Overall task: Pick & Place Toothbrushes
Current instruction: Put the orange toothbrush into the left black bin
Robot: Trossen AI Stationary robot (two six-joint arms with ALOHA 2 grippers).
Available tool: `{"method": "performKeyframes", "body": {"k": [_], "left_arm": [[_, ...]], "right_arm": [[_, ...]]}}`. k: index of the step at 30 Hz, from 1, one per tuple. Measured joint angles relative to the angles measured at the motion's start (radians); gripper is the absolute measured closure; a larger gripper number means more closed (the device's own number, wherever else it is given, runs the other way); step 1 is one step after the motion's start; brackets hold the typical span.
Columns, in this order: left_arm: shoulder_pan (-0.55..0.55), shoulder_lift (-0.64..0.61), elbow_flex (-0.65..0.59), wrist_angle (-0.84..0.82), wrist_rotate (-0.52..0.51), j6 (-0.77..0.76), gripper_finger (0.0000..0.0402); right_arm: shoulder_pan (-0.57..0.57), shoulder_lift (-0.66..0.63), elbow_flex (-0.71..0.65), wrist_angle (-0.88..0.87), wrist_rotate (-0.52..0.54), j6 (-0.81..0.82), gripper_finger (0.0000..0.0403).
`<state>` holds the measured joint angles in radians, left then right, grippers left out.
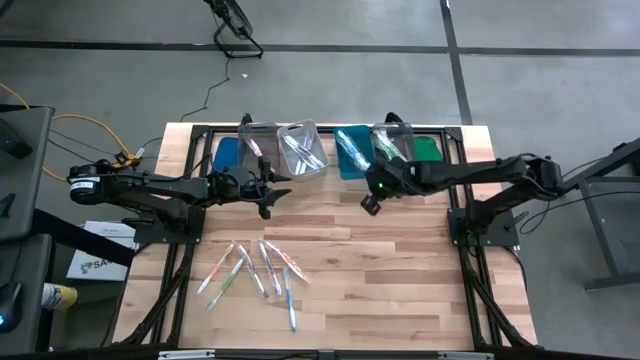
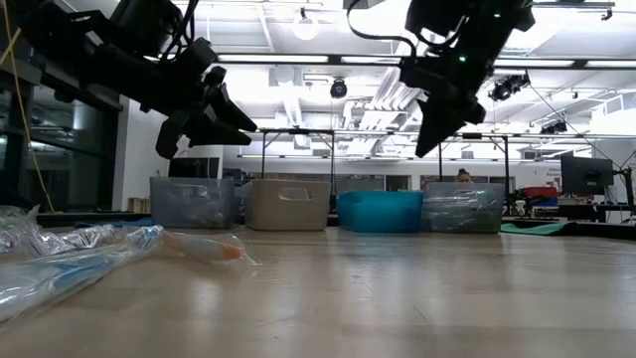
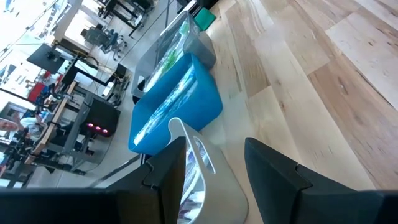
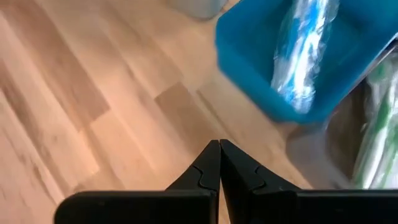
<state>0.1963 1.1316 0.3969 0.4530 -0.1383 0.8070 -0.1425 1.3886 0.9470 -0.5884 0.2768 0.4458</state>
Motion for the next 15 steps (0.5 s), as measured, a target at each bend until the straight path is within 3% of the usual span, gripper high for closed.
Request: {"method": "performKeyframes", "body": {"k": [7,15], "left_arm": [[0.0,0.0,0.0,-0.007,0.0,0.0,0.0243],[0.0,0.0,0.0,-0.007,0.0,-0.009,0.0243]], "right_arm": [[0.093,-0.084,-0.144,0.082,0.039,0.083,0.0401],[0.175,-0.23,-0.33,0.301,0.039,0.131,0.0401]]}}
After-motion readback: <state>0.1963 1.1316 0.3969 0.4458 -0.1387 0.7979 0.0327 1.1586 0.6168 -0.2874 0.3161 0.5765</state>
